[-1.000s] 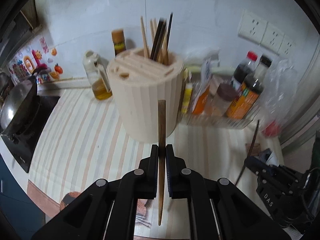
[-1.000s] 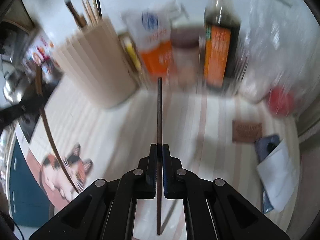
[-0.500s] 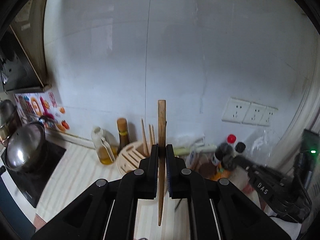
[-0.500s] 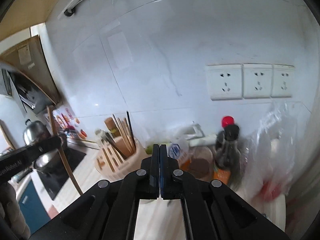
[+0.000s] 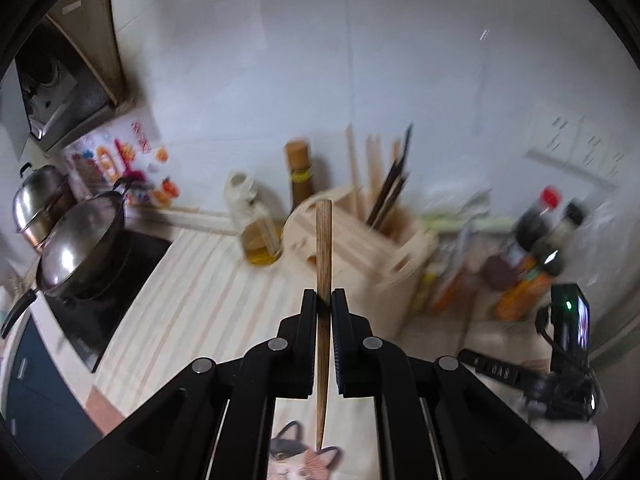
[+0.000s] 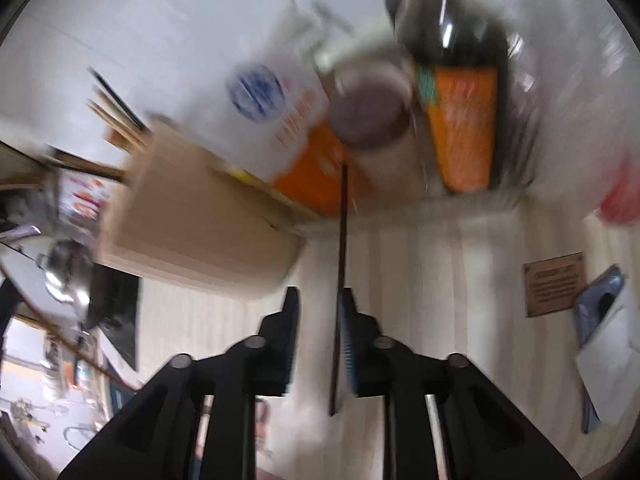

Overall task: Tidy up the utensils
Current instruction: 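Raise both chopsticks above the cream holder and lower them into its slots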

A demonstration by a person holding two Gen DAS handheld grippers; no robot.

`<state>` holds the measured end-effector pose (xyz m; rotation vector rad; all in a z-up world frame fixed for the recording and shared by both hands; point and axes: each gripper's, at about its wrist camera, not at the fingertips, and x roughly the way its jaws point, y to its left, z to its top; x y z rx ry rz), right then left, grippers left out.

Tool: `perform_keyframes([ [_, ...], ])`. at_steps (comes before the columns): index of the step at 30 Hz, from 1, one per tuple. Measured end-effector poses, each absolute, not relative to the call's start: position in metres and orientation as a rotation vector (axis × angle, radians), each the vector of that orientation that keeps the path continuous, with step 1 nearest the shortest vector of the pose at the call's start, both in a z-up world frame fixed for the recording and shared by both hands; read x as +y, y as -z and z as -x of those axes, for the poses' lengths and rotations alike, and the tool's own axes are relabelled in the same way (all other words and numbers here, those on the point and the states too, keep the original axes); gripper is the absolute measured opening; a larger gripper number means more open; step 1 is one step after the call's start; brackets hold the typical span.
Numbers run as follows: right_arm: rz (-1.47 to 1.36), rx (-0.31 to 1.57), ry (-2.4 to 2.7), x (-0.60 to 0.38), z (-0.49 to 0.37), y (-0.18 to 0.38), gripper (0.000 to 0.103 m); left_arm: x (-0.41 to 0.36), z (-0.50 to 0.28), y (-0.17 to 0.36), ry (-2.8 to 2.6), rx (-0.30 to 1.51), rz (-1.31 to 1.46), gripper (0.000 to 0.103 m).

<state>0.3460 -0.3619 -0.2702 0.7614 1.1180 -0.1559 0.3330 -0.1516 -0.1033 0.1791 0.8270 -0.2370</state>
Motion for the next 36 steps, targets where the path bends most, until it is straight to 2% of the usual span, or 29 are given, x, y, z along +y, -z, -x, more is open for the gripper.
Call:
perform_keyframes([
  [1, -0.754, 1.144, 0.169, -0.360, -0.353, 0.282, 0.040, -0.150, -0.334, 0.110, 0.229, 0.844, -0.176, 0.005],
  [4, -0.744, 1.207, 0.184, -0.357, -0.378, 0.319, 0.040, -0.147, -0.341, 0.127, 0.203, 0.888, -0.182, 0.005],
  [5, -0.749, 1.226, 0.190, -0.357, -0.386, 0.333, 0.037, -0.148, -0.342, 0.129, 0.198, 0.892, -0.188, 0.005],
  [6, -0.754, 1.225, 0.194, -0.357, -0.390, 0.340, 0.025, -0.148, -0.343, 0.130, 0.196, 0.893, -0.192, 0.005],
  [7, -0.758, 1.217, 0.193, -0.357, -0.393, 0.344, 0.005, -0.147, -0.343, 0.129, 0.194, 0.892, -0.190, 0.005],
  [13, -0.671, 1.041, 0.141, -0.343, -0.370, 0.293, 0.005, -0.140, -0.340, 0.106, 0.230, 0.875, -0.131, 0.005],
  [20, -0.617, 0.679, 0.080, -0.344, -0.330, 0.150, 0.005, -0.136, -0.349, 0.018, 0.362, 0.758, 0.002, 0.005],
  [26, -0.522, 0.459, 0.064, -0.345, -0.368, 0.056, 0.005, -0.152, -0.383, -0.043, 0.406, 0.621, 0.003, 0.005],
  [32, -0.457, 0.387, 0.087, -0.342, -0.417, 0.033, 0.005, -0.163, -0.439, -0.055, 0.408, 0.578, -0.011, 0.005],
  [36, -0.415, 0.384, 0.094, -0.341, -0.445, 0.042, 0.005, -0.169, -0.472, -0.043, 0.417, 0.588, -0.012, 0.005],
])
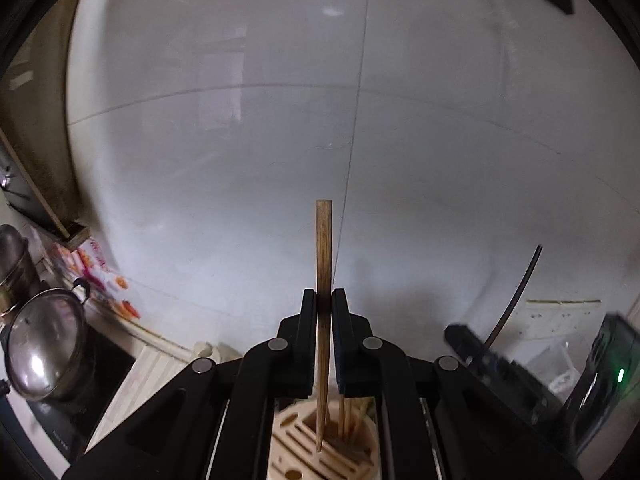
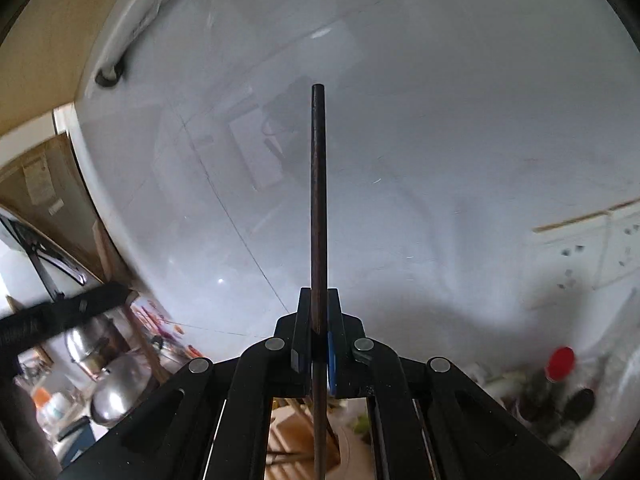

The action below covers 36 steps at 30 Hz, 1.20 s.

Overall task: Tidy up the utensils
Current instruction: 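Raise both chopsticks above the cream holder and lower them into its slots, then open both tools to release the chopsticks into the holder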

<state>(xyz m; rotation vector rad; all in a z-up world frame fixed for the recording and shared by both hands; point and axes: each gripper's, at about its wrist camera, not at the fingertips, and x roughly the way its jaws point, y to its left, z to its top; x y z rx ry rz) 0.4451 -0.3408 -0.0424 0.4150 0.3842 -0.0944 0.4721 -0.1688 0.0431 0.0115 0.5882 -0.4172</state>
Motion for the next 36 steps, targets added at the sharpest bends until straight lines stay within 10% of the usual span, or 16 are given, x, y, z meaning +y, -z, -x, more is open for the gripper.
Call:
perform_keyframes([
  [22, -0.311, 0.458, 0.111, -0.310, -0.492, 0.087, 0.006, -0.165, -0.525, 0.031, 0.485, 0.717, 0.032, 0.012],
  [24, -0.317, 0.493, 0.103, -0.308, -0.495, 0.085, 0.006, -0.157, -0.516, 0.026, 0.443, 0.713, 0.010, 0.024],
  [26, -0.312, 0.527, 0.103, -0.308, -0.493, 0.084, 0.019, -0.143, -0.507, 0.023, 0.402, 0.695, 0.013, 0.082],
  [29, -0.315, 0.543, 0.107, -0.308, -0.480, 0.081, 0.054, -0.117, -0.483, 0.021, 0.360, 0.654, 0.039, 0.088],
  [36, -0.256, 0.626, 0.218, -0.305, -0.431, 0.076, 0.073, -0.098, -0.427, 0.035, 0.283, 0.671, -0.078, 0.103],
])
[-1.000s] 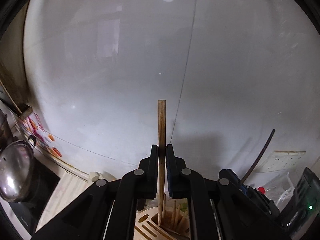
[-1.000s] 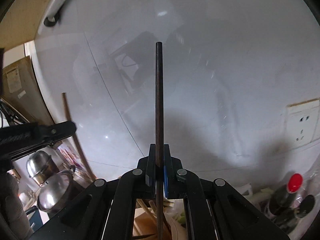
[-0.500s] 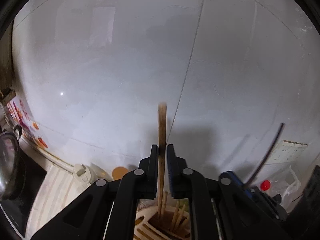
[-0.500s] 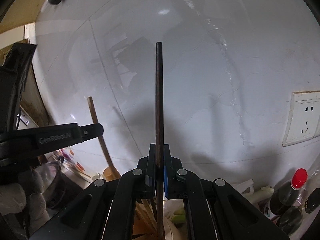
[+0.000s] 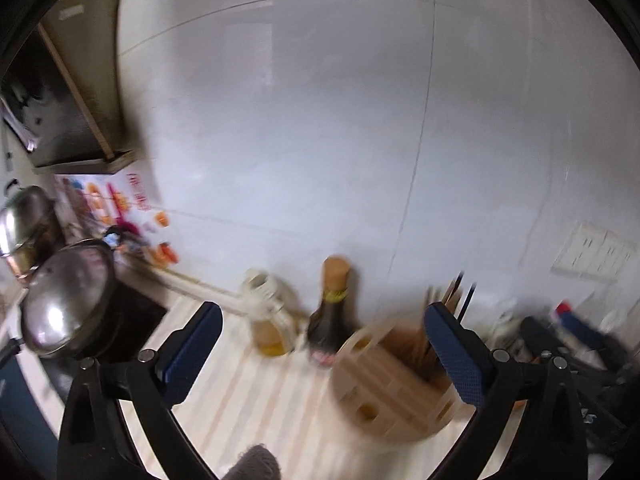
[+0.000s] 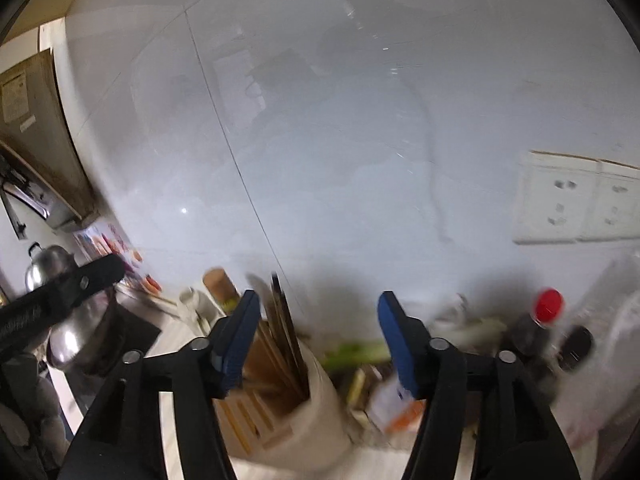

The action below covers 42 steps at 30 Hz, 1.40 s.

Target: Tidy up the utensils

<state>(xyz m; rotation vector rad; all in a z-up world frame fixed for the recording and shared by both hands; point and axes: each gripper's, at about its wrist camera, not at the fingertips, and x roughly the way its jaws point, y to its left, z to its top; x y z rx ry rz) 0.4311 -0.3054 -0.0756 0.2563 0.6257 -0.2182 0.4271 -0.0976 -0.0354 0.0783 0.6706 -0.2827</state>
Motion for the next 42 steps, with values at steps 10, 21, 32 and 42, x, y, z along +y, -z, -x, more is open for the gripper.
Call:
perform_keyframes([
  [10, -0.104, 0.700, 0.343, -0.271, -0.373, 0.077, 0.103, -0.080, -0.372, 0.044, 0.268, 0.695, -0.108, 0.103],
  [21, -0.082, 0.637, 0.375, -0.259, -0.283, 0.033, 0.103, -0.062, -0.279, 0.007, 0.238, 0.635, -0.095, 0.103],
  [32, -0.054, 0.571, 0.342, -0.237, -0.165, -0.019, 0.103, -0.047, -0.174, -0.030, 0.187, 0.614, -0.090, 0.103],
  [42, -0.046, 0.519, 0.338, -0.222, -0.093, -0.051, 0.103, -0.034, -0.120, -0.042, 0.172, 0.615, -0.081, 0.103],
])
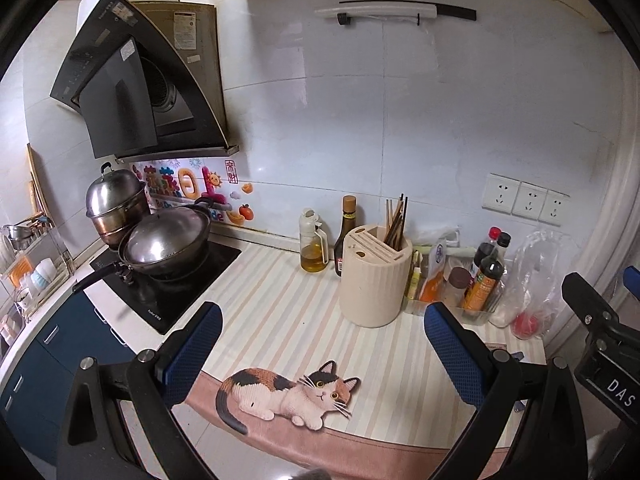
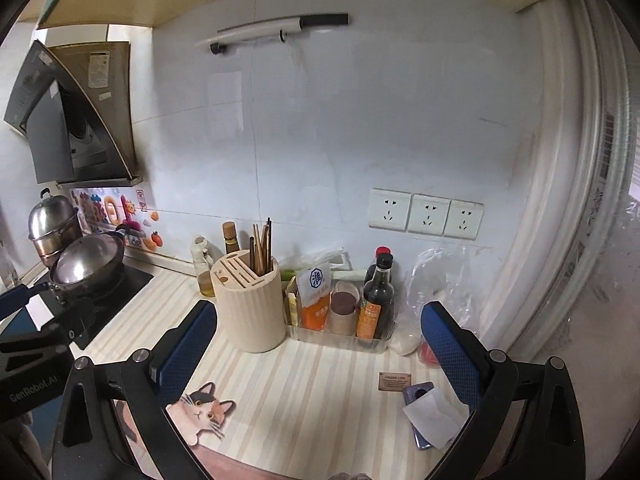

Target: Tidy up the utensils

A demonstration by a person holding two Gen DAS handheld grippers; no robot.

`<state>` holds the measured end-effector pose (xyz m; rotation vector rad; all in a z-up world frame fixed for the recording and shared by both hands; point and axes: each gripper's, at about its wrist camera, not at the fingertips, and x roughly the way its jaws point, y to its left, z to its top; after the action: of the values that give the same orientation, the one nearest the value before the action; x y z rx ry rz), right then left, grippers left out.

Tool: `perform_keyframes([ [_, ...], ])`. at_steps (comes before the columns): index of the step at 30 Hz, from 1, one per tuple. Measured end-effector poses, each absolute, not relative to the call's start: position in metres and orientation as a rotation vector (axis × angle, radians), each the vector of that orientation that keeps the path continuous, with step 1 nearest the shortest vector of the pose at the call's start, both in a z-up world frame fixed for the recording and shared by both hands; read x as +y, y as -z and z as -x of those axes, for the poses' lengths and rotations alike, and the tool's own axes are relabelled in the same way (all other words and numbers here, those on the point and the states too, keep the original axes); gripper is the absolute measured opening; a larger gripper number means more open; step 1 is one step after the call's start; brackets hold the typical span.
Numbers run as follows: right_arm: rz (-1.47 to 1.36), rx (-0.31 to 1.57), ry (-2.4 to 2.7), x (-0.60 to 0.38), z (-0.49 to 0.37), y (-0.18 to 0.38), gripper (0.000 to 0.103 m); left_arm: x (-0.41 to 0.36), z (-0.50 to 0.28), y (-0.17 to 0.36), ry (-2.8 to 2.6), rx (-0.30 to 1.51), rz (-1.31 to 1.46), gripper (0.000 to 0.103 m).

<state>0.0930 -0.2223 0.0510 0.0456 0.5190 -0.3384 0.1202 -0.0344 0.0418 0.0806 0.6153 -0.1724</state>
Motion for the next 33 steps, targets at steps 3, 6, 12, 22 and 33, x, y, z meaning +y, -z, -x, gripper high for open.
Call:
perform_keyframes([
  [3, -0.043, 0.518, 0.342, -0.218, -0.082, -0.055, 0.103, -0.030, -0.113, -0.045, 0.181, 0.608, -0.078, 0.103],
  [6, -0.046, 0.517, 0.352, -0.215, -0.075, -0.056, 0.103, -0.026, -0.108, -0.049, 0.186, 0.595, -0.083, 0.103],
  [12, -0.055, 0.514, 0.353, -0.210, -0.069, -0.057, 0.103, -0.024, -0.102, -0.050, 0.197, 0.583, -0.098, 0.103],
  [22, -0.058, 0.513, 0.344, -0.207, -0.063, -0.059, 0.103, -0.020, -0.094, -0.049, 0.192, 0.593, -0.096, 0.103],
  [33, -0.050, 0.520, 0.333, -0.208, -0.059, -0.058, 0.103, -0.014, -0.089, -0.047, 0.185, 0.604, -0.088, 0.103],
])
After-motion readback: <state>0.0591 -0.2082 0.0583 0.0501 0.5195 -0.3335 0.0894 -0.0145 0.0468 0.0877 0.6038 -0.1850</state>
